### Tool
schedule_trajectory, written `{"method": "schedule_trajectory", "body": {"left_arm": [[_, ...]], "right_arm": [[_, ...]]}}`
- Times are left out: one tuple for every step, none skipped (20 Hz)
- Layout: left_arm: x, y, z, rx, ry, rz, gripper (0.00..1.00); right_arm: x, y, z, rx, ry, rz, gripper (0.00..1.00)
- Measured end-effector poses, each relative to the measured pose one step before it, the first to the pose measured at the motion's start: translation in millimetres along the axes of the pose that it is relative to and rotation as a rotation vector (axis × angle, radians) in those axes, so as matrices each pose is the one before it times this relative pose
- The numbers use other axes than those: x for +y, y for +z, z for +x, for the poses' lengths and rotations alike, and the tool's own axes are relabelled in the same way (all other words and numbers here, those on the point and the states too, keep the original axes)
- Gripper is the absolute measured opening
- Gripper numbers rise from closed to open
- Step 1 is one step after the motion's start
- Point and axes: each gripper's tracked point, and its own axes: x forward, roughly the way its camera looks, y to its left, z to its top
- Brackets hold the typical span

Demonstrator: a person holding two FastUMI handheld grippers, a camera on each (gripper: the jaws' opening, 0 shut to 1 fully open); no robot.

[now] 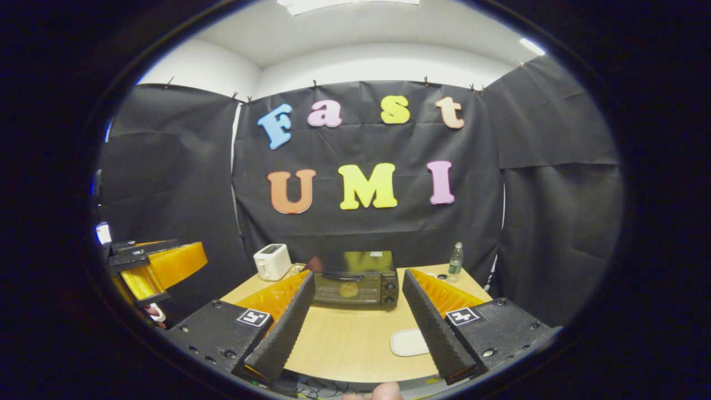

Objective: Open the electric oven with the left hand, put the food in, and close the electric oven.

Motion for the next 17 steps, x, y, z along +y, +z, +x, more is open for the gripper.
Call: {"method": "schedule_trajectory", "body": {"left_arm": [[1.27,-5.01,-10.76,0.0028,0.00316,-0.00392,0.94],[1.41,-0.04,-11.48,-0.00599,0.0043,-0.00087,0.94],[1.69,-1.34,-9.04,-0.00086,0.0026,0.00207,0.94],[0.75,-2.56,-9.74,0.00403,0.00272,0.0005,0.94],[-0.19,-2.57,-7.59,0.00057,-0.00046,-0.00281,0.94],[-0.13,0.74,-6.9,-0.00514,0.00076,-0.00504,0.94],[1.27,-0.51,-5.45,-0.0048,0.0033,-0.00493,0.94],[0.28,0.1,-4.47,-0.00397,0.00332,-0.00365,0.94],[-0.03,-1.13,-2.8,-0.00228,0.00154,-0.00271,0.94],[0.6,-0.94,-2.02,-0.00013,0.00166,-0.00316,0.94],[1.45,-2.11,-2.39,0.00114,0.00144,-0.00369,0.94],[-0.29,-1.64,-1.02,-0.00025,-0.00083,-0.00186,0.94],[-1.05,-1.65,-1.84,0.00305,-0.00035,0.00028,0.94],[-1.21,-1.1,-1.92,0.0009,0.00001,0.00141,0.94],[-1.05,-0.33,-1.06,0.00162,-0.00145,-0.00077,0.94],[-1.76,-0.33,-0.36,-0.00168,-0.00286,-0.00149,0.94],[0.63,0.29,3.7,-0.00319,-0.00017,0.00039,0.94]], "right_arm": [[4.31,-3.06,-10.07,-0.00098,0.00349,-0.00003,0.97],[5.22,-2.15,-8.84,-0.00158,0.00309,0.00095,0.97],[4.87,-2.71,-7.45,0.00019,0.0057,-0.00232,0.97],[4.08,-2.25,-6.63,0.00263,0.00102,-0.00458,0.97],[2.33,-3.31,-7.55,-0.00021,0.00456,-0.00156,0.97],[4.27,-0.16,-6.33,-0.00218,0.0059,-0.00062,0.97],[3.5,0.16,-5.56,-0.00677,0.00489,-0.00434,0.97],[1.23,1.17,-4.13,-0.0058,0.00135,-0.00432,0.97],[1.1,-0.96,-2.49,-0.00256,0.00218,0.00014,0.97],[1.84,-1.36,-2.73,0.0007,0.00463,0.00506,0.97],[2.35,-2.21,-2.22,0.00151,0.00271,0.0033,0.97],[0.79,-0.13,-1.32,-0.00226,0.00097,0.00324,0.97],[0.11,-0.56,-1.87,0.00023,0.00143,-0.00005,0.97],[0.61,0.05,-1.31,-0.00008,0.00082,-0.00185,0.97],[-0.02,-0.29,-0.69,-0.0001,0.00008,-0.00288,0.97],[-0.36,-0.34,-1.54,-0.00267,-0.00056,-0.00224,0.97],[-0.68,0.94,-0.44,-0.00407,-0.00011,-0.00104,0.97]]}}
